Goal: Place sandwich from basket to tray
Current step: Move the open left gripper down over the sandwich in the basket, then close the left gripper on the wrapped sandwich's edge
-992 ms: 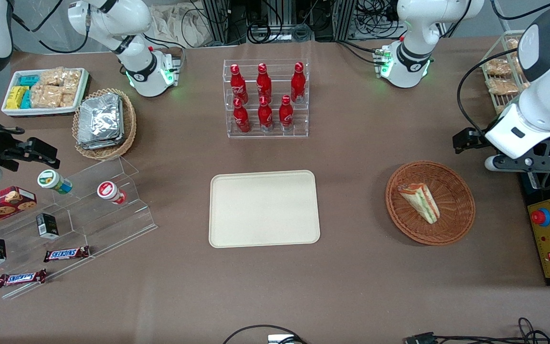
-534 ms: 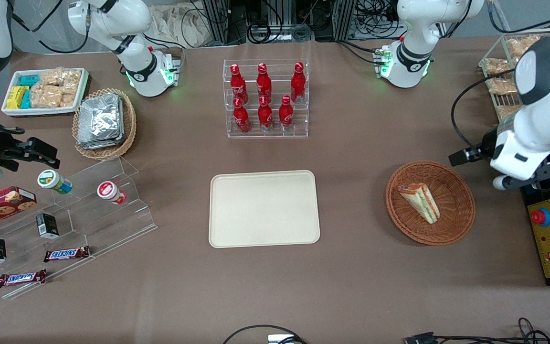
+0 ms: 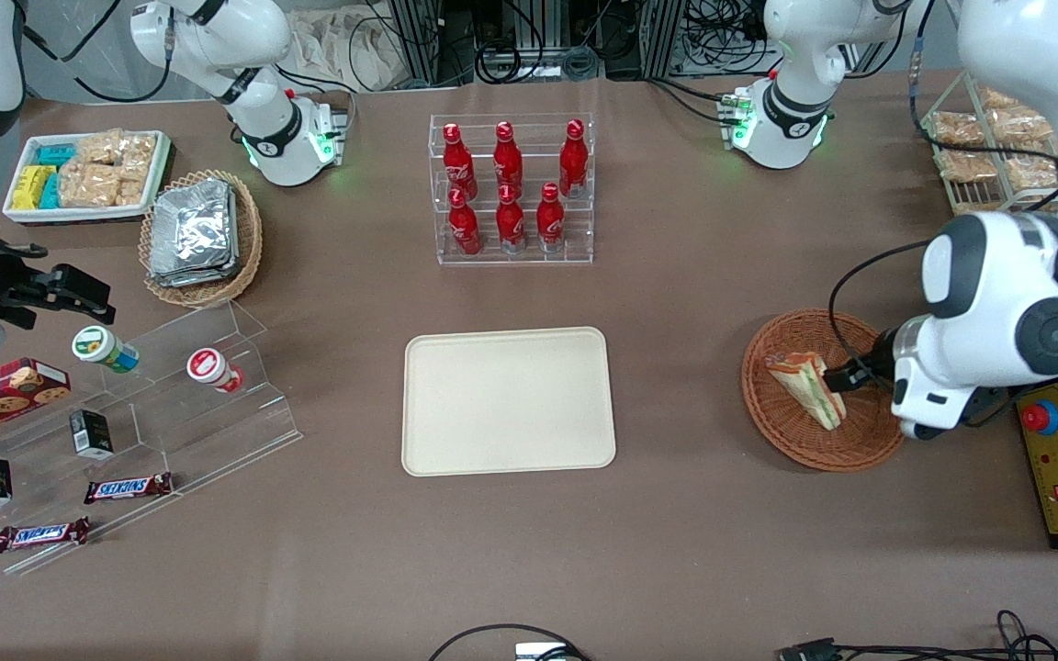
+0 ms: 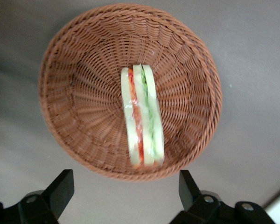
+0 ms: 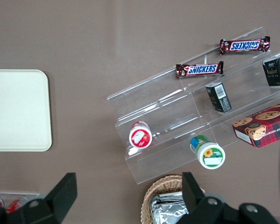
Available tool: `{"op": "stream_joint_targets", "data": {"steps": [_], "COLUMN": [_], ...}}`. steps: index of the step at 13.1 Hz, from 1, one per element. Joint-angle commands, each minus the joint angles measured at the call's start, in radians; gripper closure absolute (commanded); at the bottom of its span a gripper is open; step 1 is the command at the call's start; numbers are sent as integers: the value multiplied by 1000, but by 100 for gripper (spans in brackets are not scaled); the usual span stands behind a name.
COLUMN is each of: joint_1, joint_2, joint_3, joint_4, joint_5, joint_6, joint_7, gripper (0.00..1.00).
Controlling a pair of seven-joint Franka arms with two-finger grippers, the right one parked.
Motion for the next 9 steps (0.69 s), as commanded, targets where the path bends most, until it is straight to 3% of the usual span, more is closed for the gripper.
{"op": "stream_joint_targets", "data": {"steps": [1, 9], "joint_1": [1, -6], "joint_2": [43, 129], "joint_3": [-3, -4], "joint_4": [-26, -143], "joint_5": [-10, -10], "joint_6": [71, 286], "joint_7": [-53, -102], "gripper": [1, 2]}}
